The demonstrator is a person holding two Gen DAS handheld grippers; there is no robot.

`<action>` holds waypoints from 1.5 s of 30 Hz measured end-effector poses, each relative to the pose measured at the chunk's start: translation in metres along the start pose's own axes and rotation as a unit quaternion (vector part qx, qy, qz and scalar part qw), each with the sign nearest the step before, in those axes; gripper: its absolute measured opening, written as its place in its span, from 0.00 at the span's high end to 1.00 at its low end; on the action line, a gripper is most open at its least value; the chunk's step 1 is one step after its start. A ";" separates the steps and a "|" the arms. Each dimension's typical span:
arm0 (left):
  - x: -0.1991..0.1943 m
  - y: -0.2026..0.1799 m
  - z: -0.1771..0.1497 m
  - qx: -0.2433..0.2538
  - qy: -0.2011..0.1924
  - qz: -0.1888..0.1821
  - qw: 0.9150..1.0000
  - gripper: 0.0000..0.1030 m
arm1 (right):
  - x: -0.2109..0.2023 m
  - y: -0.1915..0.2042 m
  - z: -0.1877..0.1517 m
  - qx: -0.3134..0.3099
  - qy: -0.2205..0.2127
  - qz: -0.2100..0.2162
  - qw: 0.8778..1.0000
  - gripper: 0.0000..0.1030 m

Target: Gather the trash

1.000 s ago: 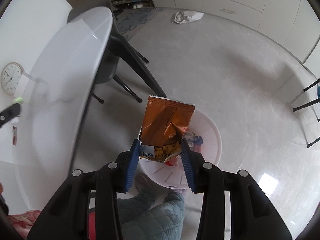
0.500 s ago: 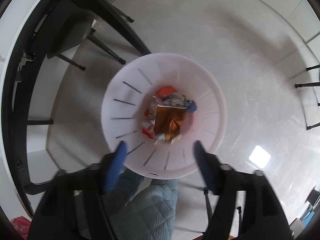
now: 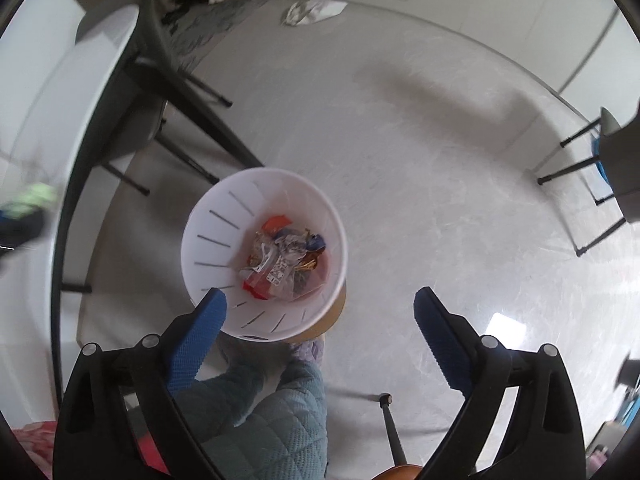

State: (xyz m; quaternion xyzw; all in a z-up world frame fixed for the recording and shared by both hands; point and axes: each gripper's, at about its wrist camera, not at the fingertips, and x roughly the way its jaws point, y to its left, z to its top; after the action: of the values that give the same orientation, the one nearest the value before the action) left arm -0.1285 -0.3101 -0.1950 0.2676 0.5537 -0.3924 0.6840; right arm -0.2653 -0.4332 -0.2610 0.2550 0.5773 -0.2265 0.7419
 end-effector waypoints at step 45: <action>-0.382 0.188 -0.138 -0.327 -0.315 0.328 0.828 0.08 | -0.258 0.350 0.093 -0.334 -0.247 0.191 0.889 0.03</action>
State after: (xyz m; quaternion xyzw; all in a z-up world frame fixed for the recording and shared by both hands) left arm -0.0779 -0.0044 0.1278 0.0562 0.2836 -0.0040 0.9573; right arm -0.0346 -0.2135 0.0493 0.0333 0.3567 0.0697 0.9310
